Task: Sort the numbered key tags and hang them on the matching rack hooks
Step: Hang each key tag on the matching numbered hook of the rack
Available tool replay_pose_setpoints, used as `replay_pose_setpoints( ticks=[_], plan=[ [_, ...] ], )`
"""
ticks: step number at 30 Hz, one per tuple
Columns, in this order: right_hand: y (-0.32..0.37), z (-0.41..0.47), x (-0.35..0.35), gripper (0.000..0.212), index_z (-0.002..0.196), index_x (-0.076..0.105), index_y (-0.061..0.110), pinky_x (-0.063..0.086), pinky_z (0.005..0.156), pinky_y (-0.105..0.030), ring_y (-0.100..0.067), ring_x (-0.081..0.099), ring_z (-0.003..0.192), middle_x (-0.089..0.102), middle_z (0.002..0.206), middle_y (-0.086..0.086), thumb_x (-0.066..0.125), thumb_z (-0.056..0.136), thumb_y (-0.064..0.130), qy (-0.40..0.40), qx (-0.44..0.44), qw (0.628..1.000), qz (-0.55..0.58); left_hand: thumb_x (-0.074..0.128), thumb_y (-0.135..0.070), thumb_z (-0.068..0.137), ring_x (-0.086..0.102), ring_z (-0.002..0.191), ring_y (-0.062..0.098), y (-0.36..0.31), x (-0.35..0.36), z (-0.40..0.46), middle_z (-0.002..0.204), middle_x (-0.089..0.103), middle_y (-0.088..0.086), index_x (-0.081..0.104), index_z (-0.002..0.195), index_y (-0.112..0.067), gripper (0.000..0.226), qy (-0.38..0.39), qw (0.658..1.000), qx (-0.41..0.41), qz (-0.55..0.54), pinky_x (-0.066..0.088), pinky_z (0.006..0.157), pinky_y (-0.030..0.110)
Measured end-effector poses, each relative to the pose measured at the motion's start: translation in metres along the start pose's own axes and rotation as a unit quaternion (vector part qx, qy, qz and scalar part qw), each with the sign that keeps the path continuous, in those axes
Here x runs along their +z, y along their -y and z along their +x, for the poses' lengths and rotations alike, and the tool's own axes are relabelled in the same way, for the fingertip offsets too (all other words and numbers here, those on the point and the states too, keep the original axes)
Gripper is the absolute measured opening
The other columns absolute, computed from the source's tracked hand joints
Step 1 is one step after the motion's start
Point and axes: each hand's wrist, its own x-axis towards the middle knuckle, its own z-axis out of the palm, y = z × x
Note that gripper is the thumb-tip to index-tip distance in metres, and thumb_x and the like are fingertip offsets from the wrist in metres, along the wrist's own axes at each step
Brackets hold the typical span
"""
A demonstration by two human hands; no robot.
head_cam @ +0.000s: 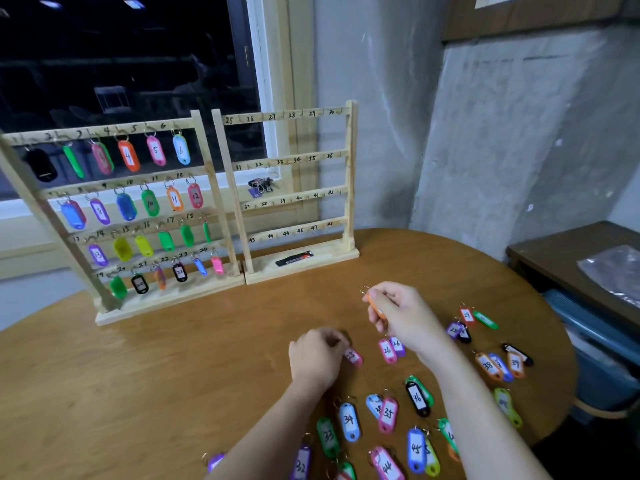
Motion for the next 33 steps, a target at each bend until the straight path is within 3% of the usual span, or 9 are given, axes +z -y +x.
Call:
replay_pose_setpoints(
  ticks=[2,4,8,12,16,19,23,28,33],
  plan=[
    [0.0,-0.001,0.001,0.025,0.093,0.069,0.017,0.04,0.053,-0.021,-0.012,0.057,0.058,0.065,0.068,0.002,0.049,0.106,0.021,0.0,-0.002,1.0,0.002,0.063,-0.039,0.093,0.064,0.097,0.01,0.005,0.001,0.002,0.094,0.073,-0.015,0.076,0.087,-0.034,0.015,-0.002,0.999,-0.007,-0.04,0.045,0.094,0.035],
    [0.002,0.0,0.0,0.024,0.093,0.069,0.017,0.041,0.054,-0.021,-0.011,0.057,0.059,0.065,0.069,0.002,0.049,0.106,0.022,-0.003,-0.002,1.0,-0.001,0.067,-0.035,0.093,0.067,0.088,0.009,0.008,-0.003,0.005,0.087,0.074,-0.013,0.078,0.085,-0.029,0.015,0.001,0.993,-0.016,-0.114,0.053,0.087,0.03],
    [0.01,0.006,0.002,0.025,0.094,0.069,0.017,0.043,0.054,-0.02,-0.011,0.057,0.059,0.065,0.069,0.002,0.049,0.106,0.023,-0.008,-0.014,1.0,-0.014,0.069,-0.022,0.093,0.061,0.071,0.002,0.008,-0.028,0.018,0.071,0.071,-0.015,0.076,0.071,-0.022,0.023,-0.017,0.978,0.005,-0.208,0.043,0.066,0.012],
    [0.038,0.027,0.009,0.024,0.092,0.068,0.011,0.043,0.055,-0.02,-0.01,0.053,0.052,0.063,0.065,0.001,0.048,0.105,0.018,-0.01,-0.074,0.995,-0.062,0.065,-0.021,0.097,0.061,0.074,-0.006,0.005,-0.076,0.035,0.085,0.074,-0.014,0.079,0.078,-0.019,0.023,-0.043,0.976,0.045,-0.206,0.044,0.072,0.016],
    [0.083,0.062,0.014,0.026,0.087,0.065,0.009,0.041,0.053,-0.023,-0.012,0.049,0.047,0.063,0.066,-0.006,0.048,0.105,0.015,-0.031,-0.131,0.99,-0.045,0.058,-0.022,0.102,0.054,0.06,0.002,-0.01,-0.143,0.058,0.079,0.071,-0.006,0.073,0.078,-0.017,0.029,-0.106,0.974,0.079,-0.185,0.038,0.052,0.01],
    [0.119,0.088,0.023,0.026,0.086,0.065,0.012,0.044,0.054,-0.027,-0.014,0.051,0.049,0.061,0.062,0.002,0.048,0.105,0.018,-0.035,-0.153,0.987,-0.013,0.053,-0.028,0.104,0.038,0.044,0.005,-0.025,-0.194,0.076,0.071,0.067,0.003,0.072,0.078,-0.016,0.035,-0.142,0.968,0.094,-0.183,0.033,0.043,0.015],
    [0.16,0.117,0.034,0.026,0.1,0.066,0.011,0.043,0.05,-0.023,-0.01,0.052,0.054,0.06,0.067,0.002,0.045,0.107,0.025,-0.019,-0.156,0.988,0.013,0.052,-0.032,0.104,0.04,0.048,0.008,-0.05,-0.254,0.103,0.083,0.071,0.008,0.072,0.089,-0.016,0.029,-0.181,0.961,0.112,-0.174,0.035,0.044,0.02],
    [0.185,0.149,0.06,0.022,0.096,0.063,0.012,0.037,0.044,-0.019,-0.012,0.047,0.054,0.055,0.068,0.0,0.046,0.107,0.02,-0.024,-0.13,0.981,0.143,0.053,-0.025,0.103,0.055,0.063,0.017,-0.072,-0.293,0.146,0.086,0.074,0.015,0.073,0.082,-0.01,0.033,-0.256,0.945,0.09,-0.182,0.043,0.056,0.027],
    [0.204,0.175,0.082,0.024,0.1,0.063,0.009,0.033,0.04,-0.019,-0.013,0.044,0.052,0.052,0.067,-0.002,0.043,0.108,0.018,-0.033,-0.126,0.978,0.161,0.053,-0.025,0.101,0.057,0.062,0.019,-0.079,-0.306,0.178,0.08,0.074,0.006,0.073,0.086,-0.012,0.029,-0.266,0.946,0.081,-0.168,0.046,0.059,0.028]
  ],
)
